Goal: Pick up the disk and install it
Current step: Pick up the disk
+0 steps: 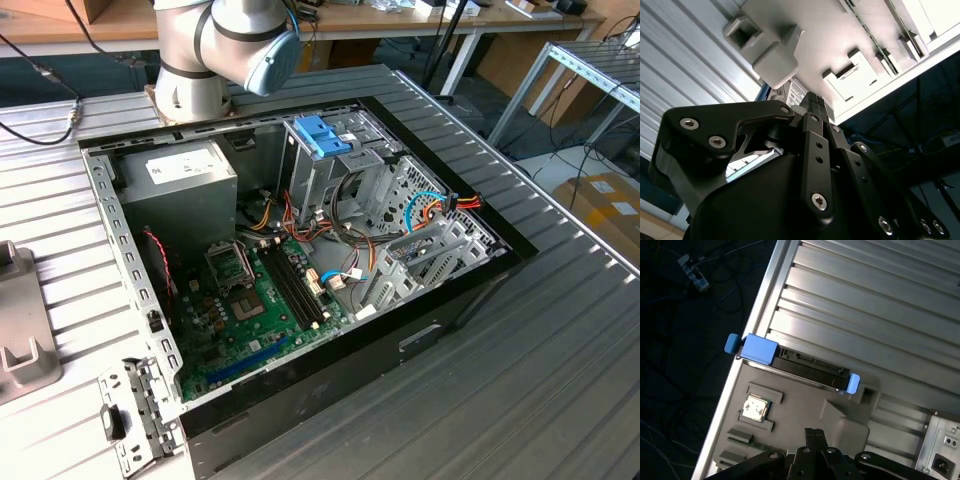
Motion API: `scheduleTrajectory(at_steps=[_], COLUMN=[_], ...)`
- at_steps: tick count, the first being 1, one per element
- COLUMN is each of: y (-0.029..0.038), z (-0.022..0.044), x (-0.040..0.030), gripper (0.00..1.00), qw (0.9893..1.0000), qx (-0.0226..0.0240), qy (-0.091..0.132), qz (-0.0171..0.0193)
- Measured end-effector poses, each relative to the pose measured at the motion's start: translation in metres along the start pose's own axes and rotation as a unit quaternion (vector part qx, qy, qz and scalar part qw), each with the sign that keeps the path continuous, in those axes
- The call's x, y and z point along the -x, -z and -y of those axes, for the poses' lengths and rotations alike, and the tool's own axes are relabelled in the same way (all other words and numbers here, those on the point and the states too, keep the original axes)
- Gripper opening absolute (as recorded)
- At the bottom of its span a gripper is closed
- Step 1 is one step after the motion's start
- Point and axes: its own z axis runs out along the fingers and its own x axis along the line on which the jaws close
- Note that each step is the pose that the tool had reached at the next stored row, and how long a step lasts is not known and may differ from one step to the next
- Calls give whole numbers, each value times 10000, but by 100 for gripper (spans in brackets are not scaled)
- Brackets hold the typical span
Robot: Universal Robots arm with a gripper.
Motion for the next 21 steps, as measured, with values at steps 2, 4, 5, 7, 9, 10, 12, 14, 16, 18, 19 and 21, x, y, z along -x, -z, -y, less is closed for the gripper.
scheduleTrajectory(at_steps=[2,4,5,7,9,10,12,14,16,18,19,21], y=[0,0,0,0,0,0,0,0,0,0,0,0], z=[0,0,0,0,0,0,0,0,0,0,0,0], x=[0,0,0,0,0,0,0,0,0,0,0,0], gripper=[10,10,10,10,10,10,10,10,10,10,10,10], qw=[10000,10000,9999,9999,9998,9998,9996,9995,9994,9993,9992,9990], qx=[1,2,3,4,5,6,7,8,9,9,10,11], qy=[50,98,120,161,201,222,268,305,344,384,402,442], qz=[-2,-4,-5,-6,-8,-9,-11,-12,-14,-15,-16,-18])
